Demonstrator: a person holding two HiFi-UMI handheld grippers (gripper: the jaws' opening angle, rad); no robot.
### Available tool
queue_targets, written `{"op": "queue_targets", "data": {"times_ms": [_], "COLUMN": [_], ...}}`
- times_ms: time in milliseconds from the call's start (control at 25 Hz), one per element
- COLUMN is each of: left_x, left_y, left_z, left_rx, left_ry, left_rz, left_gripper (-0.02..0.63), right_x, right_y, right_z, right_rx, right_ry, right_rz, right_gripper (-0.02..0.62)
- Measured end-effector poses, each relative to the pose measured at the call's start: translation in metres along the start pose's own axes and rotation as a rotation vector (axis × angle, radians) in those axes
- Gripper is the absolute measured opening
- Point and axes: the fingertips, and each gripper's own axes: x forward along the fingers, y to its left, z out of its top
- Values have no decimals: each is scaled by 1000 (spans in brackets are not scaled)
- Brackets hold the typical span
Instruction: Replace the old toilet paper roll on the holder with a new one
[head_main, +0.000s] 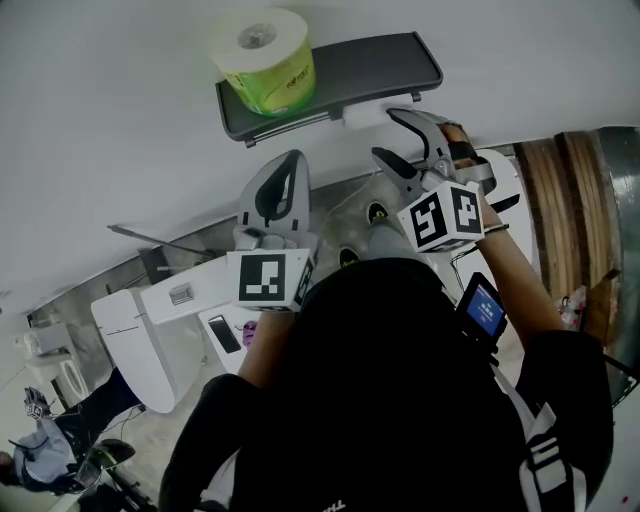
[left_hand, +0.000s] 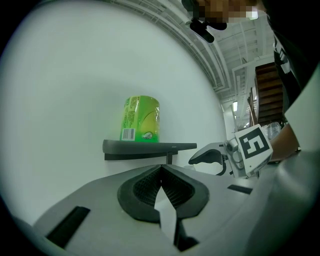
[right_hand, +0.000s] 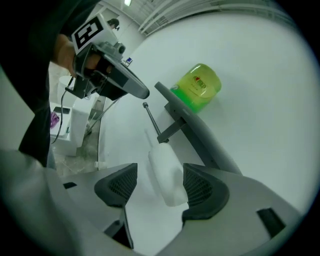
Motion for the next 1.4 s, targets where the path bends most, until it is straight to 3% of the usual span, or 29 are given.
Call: {"op": "queue_targets", "data": {"times_ms": [680, 1160, 1240, 1320, 1400], "left_x": [-8, -12, -12, -11, -10], "left_y": [12, 16, 17, 18, 20], "left_z": [1, 3, 4, 2, 2], "left_rx": [-1, 8, 11, 13, 14], "left_ry": [-3, 2, -1, 2, 2], "left_rz": [13, 38, 38, 41, 43], "left_gripper": [22, 21, 23, 23, 21], "right_x": [34, 61, 62, 62, 63], "right_y": [5, -8, -11, -15, -16], "right_z": [-16, -16, -15, -14, -15], "right_rx": [-314, -412, -442, -451, -450], "right_ry": [178, 205, 207, 198, 196], "right_rz": [-26, -94, -125, -158, -172], "right_gripper": [325, 324, 313, 229, 229]}}
